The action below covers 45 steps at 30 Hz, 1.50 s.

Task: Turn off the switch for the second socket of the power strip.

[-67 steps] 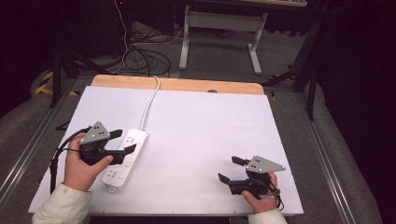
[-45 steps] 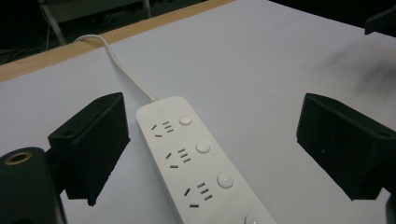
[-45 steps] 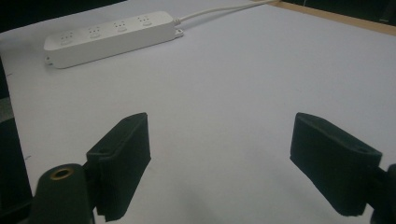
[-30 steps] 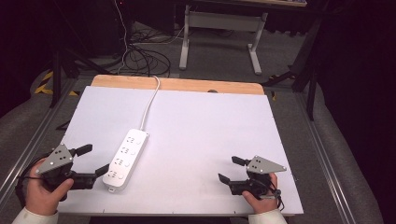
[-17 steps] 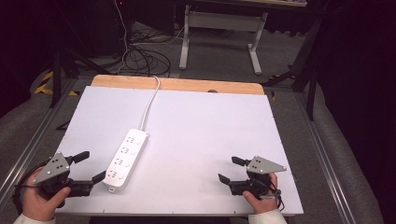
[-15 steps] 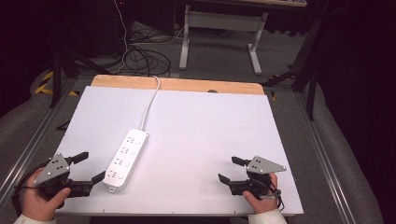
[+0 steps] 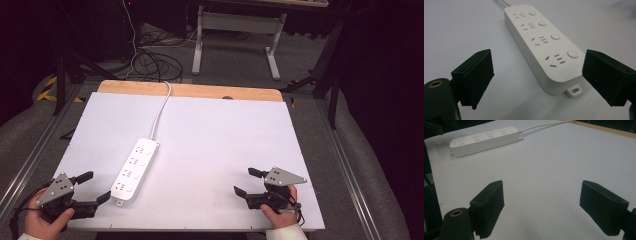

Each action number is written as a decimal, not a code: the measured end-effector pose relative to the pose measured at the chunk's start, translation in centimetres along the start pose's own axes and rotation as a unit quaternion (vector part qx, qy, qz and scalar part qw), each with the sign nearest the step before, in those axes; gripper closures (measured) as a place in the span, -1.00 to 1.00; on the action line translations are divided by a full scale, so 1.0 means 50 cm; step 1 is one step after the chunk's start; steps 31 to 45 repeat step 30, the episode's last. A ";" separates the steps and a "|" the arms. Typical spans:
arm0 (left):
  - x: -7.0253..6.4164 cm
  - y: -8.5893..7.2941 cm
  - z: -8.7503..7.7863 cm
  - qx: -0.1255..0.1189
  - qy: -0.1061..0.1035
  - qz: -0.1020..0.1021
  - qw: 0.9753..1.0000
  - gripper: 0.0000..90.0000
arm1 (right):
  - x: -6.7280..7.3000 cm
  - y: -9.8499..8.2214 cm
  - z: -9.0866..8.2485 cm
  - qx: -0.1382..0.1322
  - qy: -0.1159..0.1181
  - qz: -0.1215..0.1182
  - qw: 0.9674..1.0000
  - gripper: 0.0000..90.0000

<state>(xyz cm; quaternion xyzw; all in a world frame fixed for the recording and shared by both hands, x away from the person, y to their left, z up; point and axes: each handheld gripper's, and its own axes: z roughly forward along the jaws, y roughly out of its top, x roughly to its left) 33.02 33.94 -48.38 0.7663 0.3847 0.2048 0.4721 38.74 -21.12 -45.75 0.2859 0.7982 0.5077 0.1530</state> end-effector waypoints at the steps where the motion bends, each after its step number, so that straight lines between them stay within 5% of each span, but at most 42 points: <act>1: 0.000 -0.001 0.001 0.000 -0.001 -0.002 1.000 -0.75 | 0.000 0.000 0.000 0.000 0.000 0.000 1.000 -0.56; 10: 0.003 0.008 -0.012 -0.024 0.005 -0.007 1.000 -0.73 | -0.001 0.000 -0.001 -0.002 0.000 -0.002 1.000 -0.56; 24: -0.003 0.012 -0.011 -0.021 0.017 0.007 1.000 -0.74 | -0.001 0.000 -0.001 -0.002 0.000 -0.001 1.000 -0.56; 45: -0.002 0.015 -0.012 -0.027 0.022 -0.002 0.999 -0.74 | -0.001 -0.001 -0.003 -0.002 0.000 -0.002 1.000 -0.56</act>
